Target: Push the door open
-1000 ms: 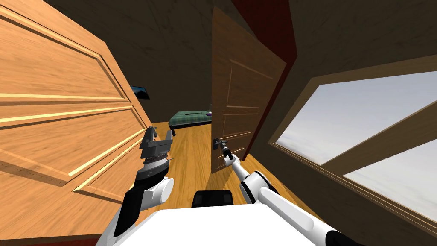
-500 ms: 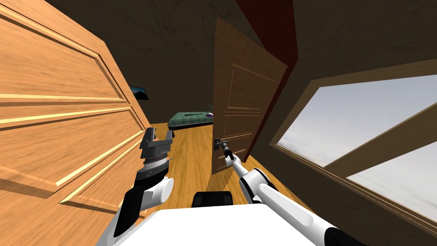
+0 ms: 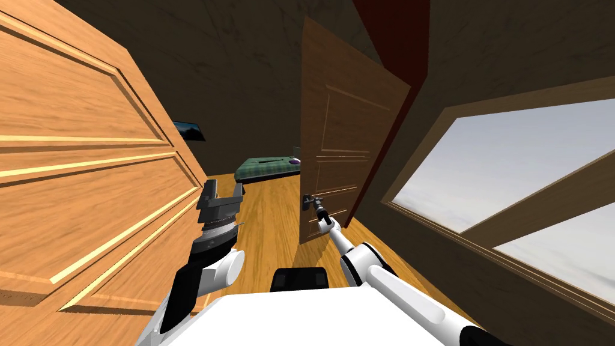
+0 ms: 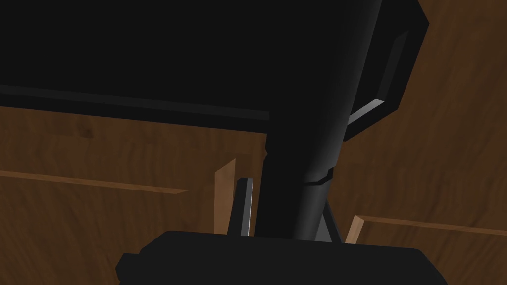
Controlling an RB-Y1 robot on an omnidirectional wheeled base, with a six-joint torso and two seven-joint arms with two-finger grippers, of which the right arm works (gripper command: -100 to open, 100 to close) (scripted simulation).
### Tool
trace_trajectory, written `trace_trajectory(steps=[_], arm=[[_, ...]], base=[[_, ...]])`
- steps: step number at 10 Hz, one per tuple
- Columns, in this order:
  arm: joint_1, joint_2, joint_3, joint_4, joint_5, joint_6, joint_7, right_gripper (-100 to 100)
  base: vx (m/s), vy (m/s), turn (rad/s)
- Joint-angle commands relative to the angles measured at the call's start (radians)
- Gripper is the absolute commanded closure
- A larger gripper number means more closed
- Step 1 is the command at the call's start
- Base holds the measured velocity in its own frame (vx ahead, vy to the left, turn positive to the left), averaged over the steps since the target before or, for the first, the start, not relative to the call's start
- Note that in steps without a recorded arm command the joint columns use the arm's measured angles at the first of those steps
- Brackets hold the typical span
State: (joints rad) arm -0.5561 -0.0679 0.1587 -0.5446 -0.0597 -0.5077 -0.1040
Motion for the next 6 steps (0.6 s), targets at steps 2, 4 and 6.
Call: trace_trajectory(steps=[2,4,6], arm=[[-0.045,-0.009,-0.026,0.064,-0.011,-0.035,0.009,100],[-0.043,-0.019,-0.055,0.065,-0.021,-0.034,0.022,100],[-0.043,-0.019,-0.055,0.043,-0.021,-0.034,0.022,100]], base=[[0.086,0.076,-0.029],[0.135,0.142,-0.063],[0.055,0.071,-0.031]])
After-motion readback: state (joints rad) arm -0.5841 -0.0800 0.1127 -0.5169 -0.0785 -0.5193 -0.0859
